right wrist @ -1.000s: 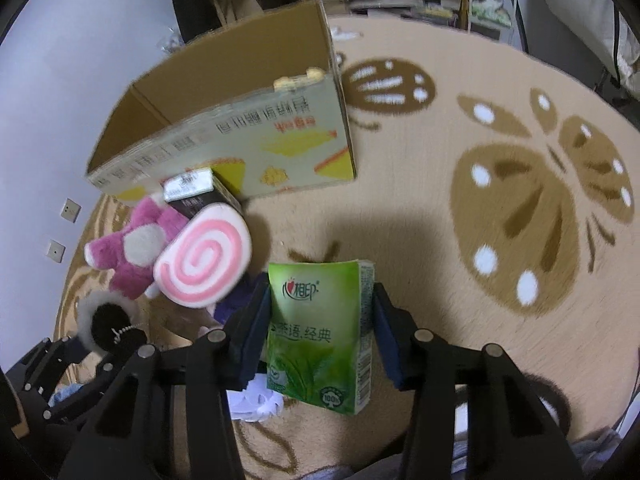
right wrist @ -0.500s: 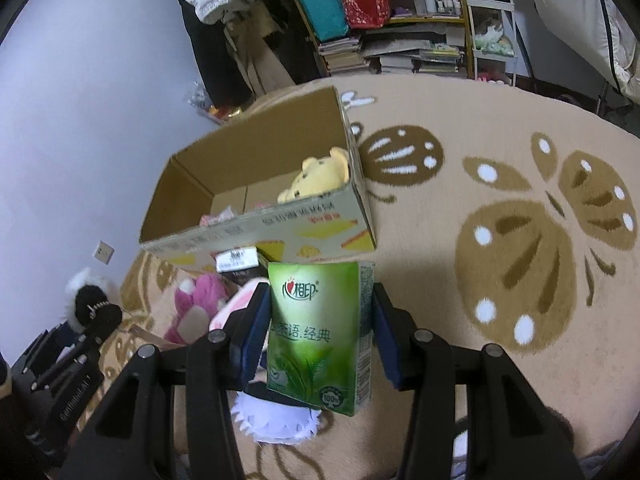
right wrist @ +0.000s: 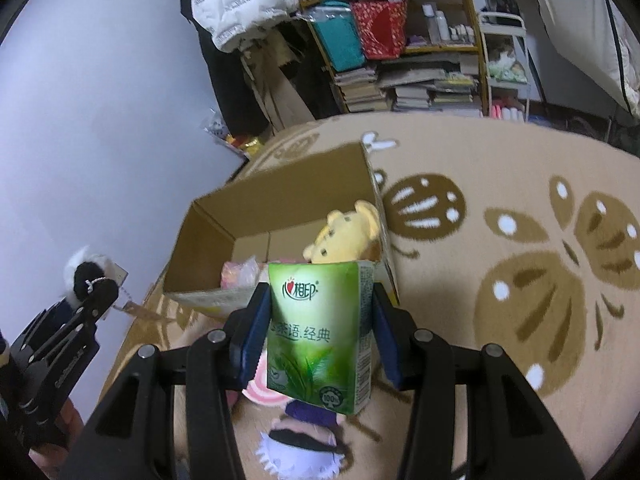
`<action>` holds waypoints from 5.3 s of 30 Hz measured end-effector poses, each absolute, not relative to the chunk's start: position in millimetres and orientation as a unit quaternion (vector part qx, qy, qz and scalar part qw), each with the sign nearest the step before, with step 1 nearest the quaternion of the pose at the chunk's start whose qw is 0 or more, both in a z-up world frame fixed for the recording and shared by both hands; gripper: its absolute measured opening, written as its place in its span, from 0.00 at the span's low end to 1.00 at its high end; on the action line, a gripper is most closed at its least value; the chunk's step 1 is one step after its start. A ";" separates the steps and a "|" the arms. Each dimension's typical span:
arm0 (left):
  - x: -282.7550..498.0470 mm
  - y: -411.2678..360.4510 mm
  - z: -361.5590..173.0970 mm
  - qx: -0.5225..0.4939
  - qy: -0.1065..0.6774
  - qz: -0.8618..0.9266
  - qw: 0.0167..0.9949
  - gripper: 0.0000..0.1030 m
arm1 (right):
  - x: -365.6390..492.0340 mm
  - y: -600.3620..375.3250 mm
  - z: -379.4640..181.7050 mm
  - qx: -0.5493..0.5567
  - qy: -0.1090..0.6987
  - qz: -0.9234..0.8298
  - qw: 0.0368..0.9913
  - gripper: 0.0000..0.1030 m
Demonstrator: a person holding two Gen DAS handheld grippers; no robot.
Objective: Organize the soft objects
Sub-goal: 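Carry both held items into the cardboard box and open both tools, then raise both open tools away from the box over the remaining pile, then grasp pink plush bear with left tool while right tool grasps purple-haired doll plush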
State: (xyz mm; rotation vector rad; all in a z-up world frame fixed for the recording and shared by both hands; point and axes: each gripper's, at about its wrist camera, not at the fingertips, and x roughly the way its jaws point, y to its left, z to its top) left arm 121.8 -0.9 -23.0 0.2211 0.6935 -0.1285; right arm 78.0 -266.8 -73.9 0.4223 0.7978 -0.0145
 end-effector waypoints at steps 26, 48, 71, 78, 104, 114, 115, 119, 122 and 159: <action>187.4 -34.1 -34.0 0.115 0.313 -0.082 0.939 0.41 | 145.9 -252.2 -77.8 0.149 0.364 0.044 0.918 0.51; 200.9 -44.6 -62.8 0.117 0.344 -0.101 0.926 0.42 | 159.1 -256.8 -96.8 0.159 0.363 0.034 0.917 0.53; 202.2 -31.1 -63.0 0.123 0.344 -0.051 0.930 0.94 | 157.4 -263.6 -100.7 0.177 0.371 0.020 0.911 0.87; 196.0 -15.3 -51.0 0.118 0.332 -0.031 0.935 1.00 | 144.7 -264.4 -89.3 0.178 0.355 0.017 0.918 1.00; 126.6 17.7 -36.6 0.092 0.365 -0.040 0.925 1.00 | 85.2 -245.0 -67.0 0.140 0.356 0.012 0.924 1.00; 114.7 21.8 -47.5 0.098 0.388 -0.032 0.916 1.00 | 71.3 -235.3 -75.6 0.120 0.373 0.013 0.920 1.00; 115.1 21.7 -50.4 0.099 0.393 -0.031 0.913 1.00 | 70.4 -234.4 -77.0 0.119 0.376 0.014 0.919 1.00; 117.8 21.6 -59.1 0.101 0.408 -0.028 0.907 1.00 | 68.6 -233.8 -85.0 0.119 0.390 0.018 0.913 1.00; 122.4 22.4 -65.6 0.099 0.419 -0.027 0.902 1.00 | 69.5 -234.2 -93.5 0.125 0.402 0.020 0.907 1.00; 154.9 -13.1 -130.8 0.152 0.496 -0.039 0.854 1.00 | 90.9 -214.8 -180.4 0.126 0.528 0.035 0.839 1.00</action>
